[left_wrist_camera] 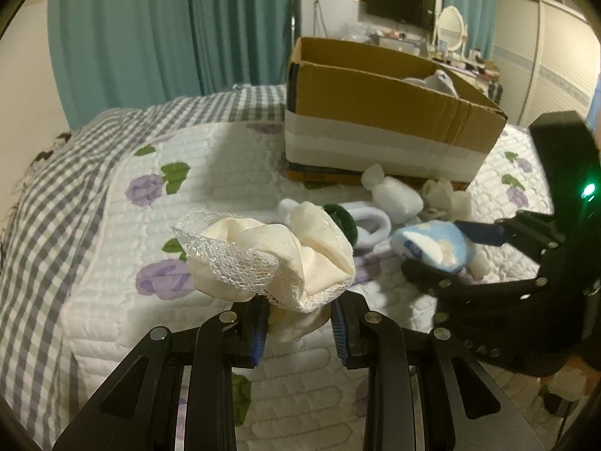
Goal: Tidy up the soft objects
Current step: 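Carry the scrunchie and tissue pack over the box and release both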
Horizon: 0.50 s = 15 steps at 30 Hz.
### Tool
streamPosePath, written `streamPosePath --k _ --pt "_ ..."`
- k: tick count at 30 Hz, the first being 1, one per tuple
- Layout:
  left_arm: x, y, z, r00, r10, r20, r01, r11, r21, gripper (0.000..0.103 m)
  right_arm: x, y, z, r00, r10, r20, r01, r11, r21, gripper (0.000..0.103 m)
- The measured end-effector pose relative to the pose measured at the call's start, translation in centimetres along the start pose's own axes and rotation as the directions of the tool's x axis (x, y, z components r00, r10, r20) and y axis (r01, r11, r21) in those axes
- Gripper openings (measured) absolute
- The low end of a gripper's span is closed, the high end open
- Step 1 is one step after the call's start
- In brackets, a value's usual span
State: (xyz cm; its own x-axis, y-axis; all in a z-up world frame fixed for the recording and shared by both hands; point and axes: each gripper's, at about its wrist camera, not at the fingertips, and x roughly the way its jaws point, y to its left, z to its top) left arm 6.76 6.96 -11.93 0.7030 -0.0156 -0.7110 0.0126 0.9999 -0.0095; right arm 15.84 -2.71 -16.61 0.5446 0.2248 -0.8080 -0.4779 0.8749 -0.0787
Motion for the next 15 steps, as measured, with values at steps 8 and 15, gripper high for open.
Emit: streamPosePath --k 8,15 --pt "-2.2 -0.5 -0.1 1.0 0.019 0.008 -0.019 1.0 -0.007 0.028 -3.9 -0.2 0.6 0.997 0.04 0.073 -0.041 0.999 0.019 0.064" --pt "-6.3 -1.2 2.3 0.997 0.013 0.072 -0.014 1.0 0.002 0.028 -9.8 -1.1 2.5 0.977 0.078 0.201 -0.084 0.996 0.024 0.064"
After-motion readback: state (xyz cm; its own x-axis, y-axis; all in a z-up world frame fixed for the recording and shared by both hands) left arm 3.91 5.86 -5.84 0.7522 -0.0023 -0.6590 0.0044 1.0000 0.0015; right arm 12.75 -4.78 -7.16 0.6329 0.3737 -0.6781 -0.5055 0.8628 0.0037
